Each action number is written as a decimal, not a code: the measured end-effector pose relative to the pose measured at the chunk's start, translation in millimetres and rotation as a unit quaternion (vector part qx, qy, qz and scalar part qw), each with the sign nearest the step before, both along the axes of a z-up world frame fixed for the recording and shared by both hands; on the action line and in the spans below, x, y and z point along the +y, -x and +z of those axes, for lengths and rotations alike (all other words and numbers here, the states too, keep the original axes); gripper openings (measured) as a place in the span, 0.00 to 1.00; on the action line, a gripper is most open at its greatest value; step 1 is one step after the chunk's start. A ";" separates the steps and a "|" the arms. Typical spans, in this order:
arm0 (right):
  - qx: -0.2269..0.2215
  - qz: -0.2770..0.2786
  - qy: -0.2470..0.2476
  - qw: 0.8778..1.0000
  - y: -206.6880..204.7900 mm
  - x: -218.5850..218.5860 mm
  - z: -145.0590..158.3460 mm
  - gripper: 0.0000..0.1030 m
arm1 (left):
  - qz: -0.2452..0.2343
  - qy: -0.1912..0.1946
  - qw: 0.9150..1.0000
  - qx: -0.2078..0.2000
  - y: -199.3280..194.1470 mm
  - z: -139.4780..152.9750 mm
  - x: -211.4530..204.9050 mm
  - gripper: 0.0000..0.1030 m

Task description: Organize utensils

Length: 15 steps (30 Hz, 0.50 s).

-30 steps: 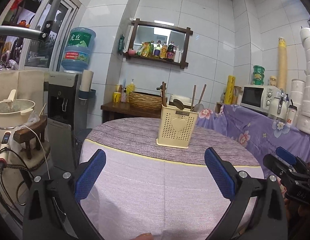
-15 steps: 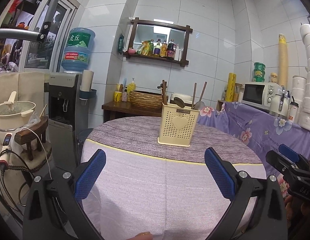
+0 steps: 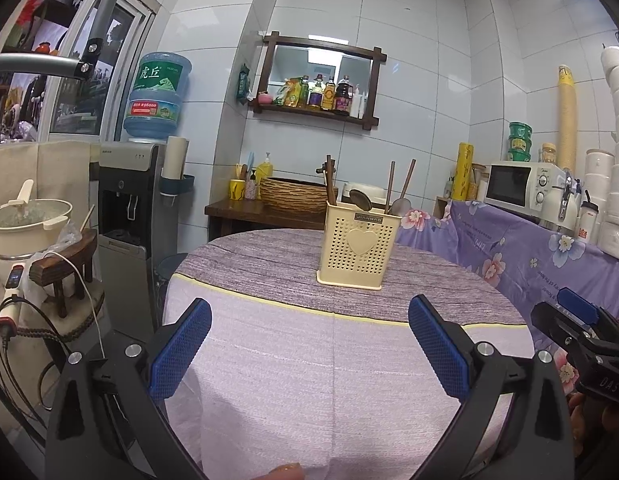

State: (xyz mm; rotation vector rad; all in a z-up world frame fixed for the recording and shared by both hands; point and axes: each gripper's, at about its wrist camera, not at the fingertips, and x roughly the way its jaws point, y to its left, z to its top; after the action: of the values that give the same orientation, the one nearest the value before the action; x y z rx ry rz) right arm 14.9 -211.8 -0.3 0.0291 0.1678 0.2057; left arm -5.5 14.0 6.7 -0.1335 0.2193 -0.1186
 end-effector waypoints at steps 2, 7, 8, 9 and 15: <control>0.000 0.001 0.000 1.000 -0.2 0.4 0.2 0.94 | 0.000 0.000 1.000 0.001 0.2 -0.1 -0.1 0.95; 0.001 0.002 0.001 1.000 -0.1 1.9 -0.2 0.94 | 0.000 0.000 1.000 0.002 0.1 -0.7 0.0 0.95; 0.002 0.002 0.001 1.000 -0.2 1.9 -0.2 0.94 | 0.000 -0.001 1.000 0.002 -0.2 -0.7 -0.2 0.95; 0.002 0.002 0.001 1.000 -0.4 2.1 -0.5 0.94 | 0.000 -0.002 1.000 0.003 0.0 -1.1 -0.3 0.95; 0.003 0.002 0.000 1.000 -0.1 1.5 -0.2 0.94 | 0.000 -0.004 1.000 0.006 -0.7 -2.5 -3.2 0.95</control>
State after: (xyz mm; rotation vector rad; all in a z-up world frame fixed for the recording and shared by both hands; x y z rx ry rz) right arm 15.0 -210.3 -0.6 0.0304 0.1746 0.2097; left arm -4.8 10.8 4.2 -0.1270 0.2322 -0.1177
